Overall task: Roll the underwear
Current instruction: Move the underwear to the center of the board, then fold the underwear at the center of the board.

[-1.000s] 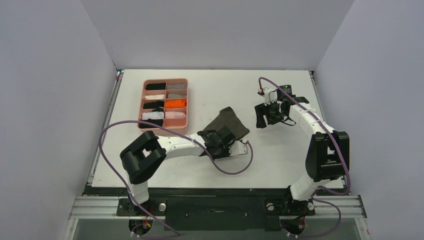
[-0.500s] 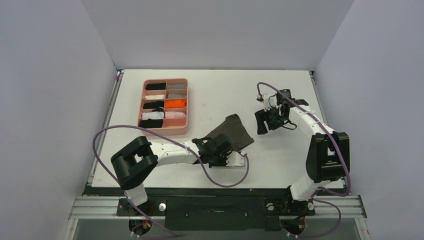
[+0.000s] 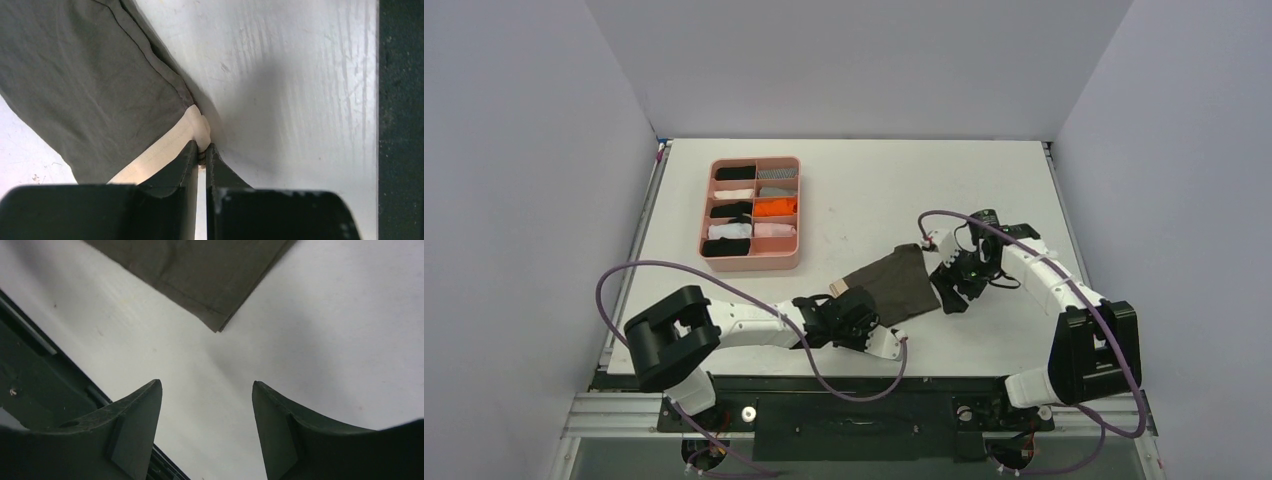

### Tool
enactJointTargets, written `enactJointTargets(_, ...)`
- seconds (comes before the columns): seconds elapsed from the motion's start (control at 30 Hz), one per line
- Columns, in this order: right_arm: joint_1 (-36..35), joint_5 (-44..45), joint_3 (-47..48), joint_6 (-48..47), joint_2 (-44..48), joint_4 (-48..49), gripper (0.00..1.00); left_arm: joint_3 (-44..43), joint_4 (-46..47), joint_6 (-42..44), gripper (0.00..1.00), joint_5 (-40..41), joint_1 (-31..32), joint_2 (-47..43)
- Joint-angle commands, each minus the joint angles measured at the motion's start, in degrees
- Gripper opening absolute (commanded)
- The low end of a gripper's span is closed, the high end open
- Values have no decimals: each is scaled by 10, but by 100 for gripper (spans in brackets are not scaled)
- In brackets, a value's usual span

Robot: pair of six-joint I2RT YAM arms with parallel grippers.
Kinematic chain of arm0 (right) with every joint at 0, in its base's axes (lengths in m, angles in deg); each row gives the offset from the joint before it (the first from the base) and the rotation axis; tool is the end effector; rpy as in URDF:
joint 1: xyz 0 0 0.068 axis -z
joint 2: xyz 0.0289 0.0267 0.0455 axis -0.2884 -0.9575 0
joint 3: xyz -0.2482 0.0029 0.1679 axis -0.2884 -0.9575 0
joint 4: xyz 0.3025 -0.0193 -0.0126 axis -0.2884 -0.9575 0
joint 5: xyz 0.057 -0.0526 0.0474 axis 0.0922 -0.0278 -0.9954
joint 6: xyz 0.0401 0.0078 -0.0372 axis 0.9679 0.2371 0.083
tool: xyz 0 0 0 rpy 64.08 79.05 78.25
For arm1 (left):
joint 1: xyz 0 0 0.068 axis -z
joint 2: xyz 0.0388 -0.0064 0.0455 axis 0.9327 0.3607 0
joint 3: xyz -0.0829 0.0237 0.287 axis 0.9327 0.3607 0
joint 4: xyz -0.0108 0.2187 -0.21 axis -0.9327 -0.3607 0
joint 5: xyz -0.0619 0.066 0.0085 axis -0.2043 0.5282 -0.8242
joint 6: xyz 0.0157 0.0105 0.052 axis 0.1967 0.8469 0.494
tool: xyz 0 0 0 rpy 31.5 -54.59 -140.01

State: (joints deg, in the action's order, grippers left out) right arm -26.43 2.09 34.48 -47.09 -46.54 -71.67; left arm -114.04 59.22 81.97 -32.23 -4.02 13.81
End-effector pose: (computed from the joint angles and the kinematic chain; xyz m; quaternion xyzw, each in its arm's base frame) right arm 0.2787 0.0655 0.2233 -0.3852 0.8846 0.2163 0.1495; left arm 0.1451 -0.3135 0.1459 0.7753 0.5551 -0.0810 0.2901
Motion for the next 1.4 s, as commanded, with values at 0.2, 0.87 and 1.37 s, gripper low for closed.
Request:
enactJointTargets(0.2, -71, 15, -51, -64, 41, 8, 61, 28, -46, -29, 0, -100, -29, -49)
enactJointTargets(0.87, -136, 74, -18, -2, -86, 88, 59, -7, -76, -64, 0, -185, -79, -45)
enactJointTargets(1.37, -170, 75, -12, 5, -115, 80, 29, -14, -80, -70, 0, -186, -81, -44)
